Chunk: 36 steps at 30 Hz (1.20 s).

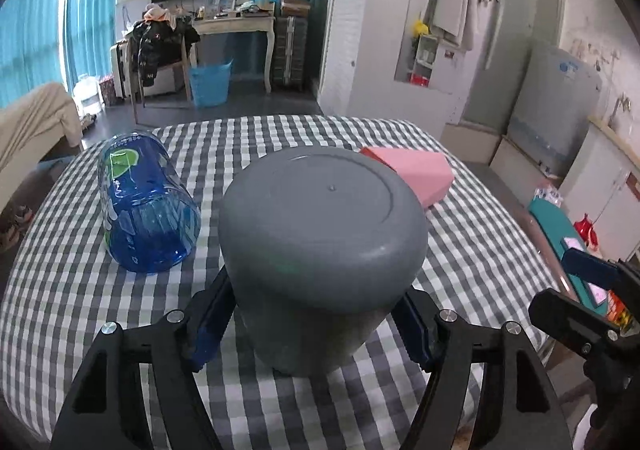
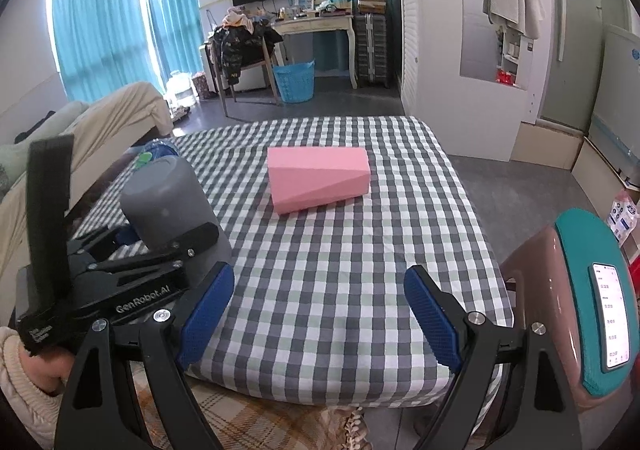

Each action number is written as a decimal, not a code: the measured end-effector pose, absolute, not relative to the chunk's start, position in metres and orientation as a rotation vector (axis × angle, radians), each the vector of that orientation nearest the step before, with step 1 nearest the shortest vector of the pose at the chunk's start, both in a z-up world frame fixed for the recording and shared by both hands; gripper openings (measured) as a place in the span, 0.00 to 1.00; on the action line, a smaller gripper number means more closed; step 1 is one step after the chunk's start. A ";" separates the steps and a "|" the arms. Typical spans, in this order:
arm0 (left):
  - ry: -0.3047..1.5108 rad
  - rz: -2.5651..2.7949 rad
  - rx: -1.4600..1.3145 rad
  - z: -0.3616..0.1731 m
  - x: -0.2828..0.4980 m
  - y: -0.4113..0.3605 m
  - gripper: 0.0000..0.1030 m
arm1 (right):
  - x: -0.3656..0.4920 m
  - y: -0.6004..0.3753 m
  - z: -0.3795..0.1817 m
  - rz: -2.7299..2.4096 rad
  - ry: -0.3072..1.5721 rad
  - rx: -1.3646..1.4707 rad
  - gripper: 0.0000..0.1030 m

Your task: Flip cup upside down

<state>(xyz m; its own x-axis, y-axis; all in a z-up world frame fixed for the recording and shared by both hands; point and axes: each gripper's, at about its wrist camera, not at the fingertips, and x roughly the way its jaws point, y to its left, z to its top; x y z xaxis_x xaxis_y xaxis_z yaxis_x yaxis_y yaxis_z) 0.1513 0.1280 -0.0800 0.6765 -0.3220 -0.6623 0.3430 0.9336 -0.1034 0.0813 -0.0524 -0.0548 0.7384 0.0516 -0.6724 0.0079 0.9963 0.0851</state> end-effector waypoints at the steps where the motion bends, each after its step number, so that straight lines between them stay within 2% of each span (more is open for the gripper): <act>1: 0.737 -0.373 0.037 -0.080 0.150 0.127 0.72 | 0.082 -0.052 -0.056 0.021 0.742 0.085 0.84; 6: 0.749 -0.388 0.008 -0.080 0.150 0.130 0.74 | 0.080 -0.053 -0.056 0.022 0.739 0.089 0.84; 11: 0.655 -0.375 0.003 -0.056 0.140 0.140 0.86 | 0.071 -0.053 -0.049 0.016 0.725 0.083 0.84; 17: 0.526 -0.385 0.055 -0.007 0.117 0.141 0.87 | 0.054 -0.049 -0.032 0.010 0.683 0.074 0.84; 25: 0.337 -0.329 0.005 0.064 0.056 0.179 0.87 | 0.014 -0.036 0.004 0.021 0.574 0.055 0.84; 30: 0.313 -0.251 -0.039 0.061 0.026 0.206 0.87 | -0.014 -0.019 0.020 0.044 0.497 0.016 0.84; 36: 0.334 -0.184 -0.041 0.032 0.011 0.227 0.87 | -0.022 0.008 0.016 0.087 0.447 -0.012 0.84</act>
